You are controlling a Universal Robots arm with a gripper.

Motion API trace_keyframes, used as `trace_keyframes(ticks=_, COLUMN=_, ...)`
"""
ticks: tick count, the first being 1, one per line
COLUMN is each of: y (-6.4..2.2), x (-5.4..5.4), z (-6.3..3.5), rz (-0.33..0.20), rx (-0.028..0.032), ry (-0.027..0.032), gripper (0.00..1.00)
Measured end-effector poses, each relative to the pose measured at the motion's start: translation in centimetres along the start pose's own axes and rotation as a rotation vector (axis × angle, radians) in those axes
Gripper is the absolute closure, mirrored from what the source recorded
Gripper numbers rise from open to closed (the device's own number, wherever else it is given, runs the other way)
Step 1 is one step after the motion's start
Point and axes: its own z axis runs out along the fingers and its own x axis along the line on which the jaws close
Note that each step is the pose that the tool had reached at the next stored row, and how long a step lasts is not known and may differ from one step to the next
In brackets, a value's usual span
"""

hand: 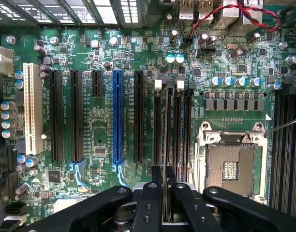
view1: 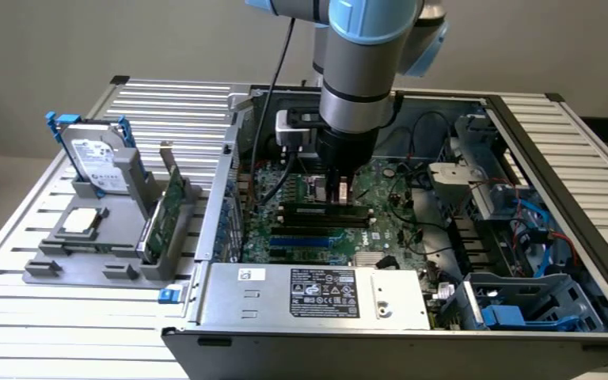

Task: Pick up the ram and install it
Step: 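Insert the ram into the slot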

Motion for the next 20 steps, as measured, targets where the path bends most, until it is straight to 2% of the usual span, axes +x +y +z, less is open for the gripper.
trace_keyframes(ticks=20, y=-0.16, x=0.27, z=-0.01, rz=-0.005, rx=0.0001, ry=0.0002, gripper=0.86)
